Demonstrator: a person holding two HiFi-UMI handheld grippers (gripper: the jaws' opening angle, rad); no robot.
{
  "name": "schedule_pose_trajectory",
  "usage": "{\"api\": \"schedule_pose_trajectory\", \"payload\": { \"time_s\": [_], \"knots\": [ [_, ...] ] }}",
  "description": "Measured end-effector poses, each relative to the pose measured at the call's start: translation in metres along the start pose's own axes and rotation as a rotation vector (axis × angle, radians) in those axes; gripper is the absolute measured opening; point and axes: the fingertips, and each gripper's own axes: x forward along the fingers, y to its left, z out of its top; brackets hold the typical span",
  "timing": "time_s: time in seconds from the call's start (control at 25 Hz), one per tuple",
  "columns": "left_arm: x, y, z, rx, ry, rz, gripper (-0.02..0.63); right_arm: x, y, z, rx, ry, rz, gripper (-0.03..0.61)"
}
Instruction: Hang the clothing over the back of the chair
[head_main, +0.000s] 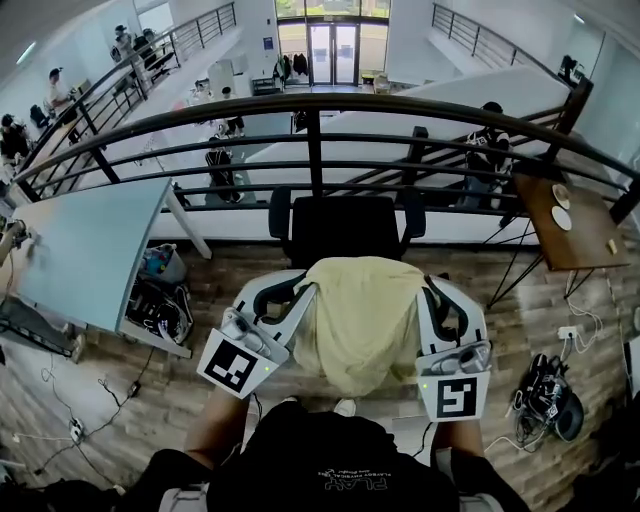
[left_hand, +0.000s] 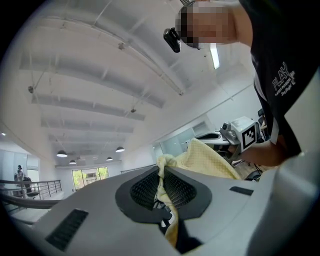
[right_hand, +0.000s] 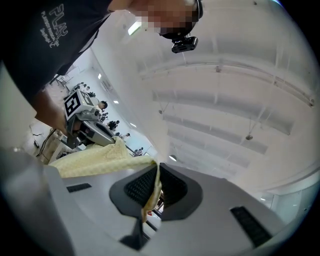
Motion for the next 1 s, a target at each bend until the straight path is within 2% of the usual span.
{"api": "schedule_pose_trajectory", "payload": {
  "time_s": [0.36,0.72,1.0],
  "knots": [
    [0.007,0.031,0.011,0.059,0.007,0.078,0.037,0.022,-0.015,0.005,-0.010,-0.059,0.038,0.026],
    [0.032,0.041,0.006,0.086,0.009,0.072,0.037,0.047,-0.024,-0.004,-0.061,-0.039,0.083,0.026],
    [0.048,0.054,-0.002,0.088,0.029,0.046,0.037,0.066,-0.029,-0.008,-0.180,-0.025,0.097,0.026]
  ]
}}
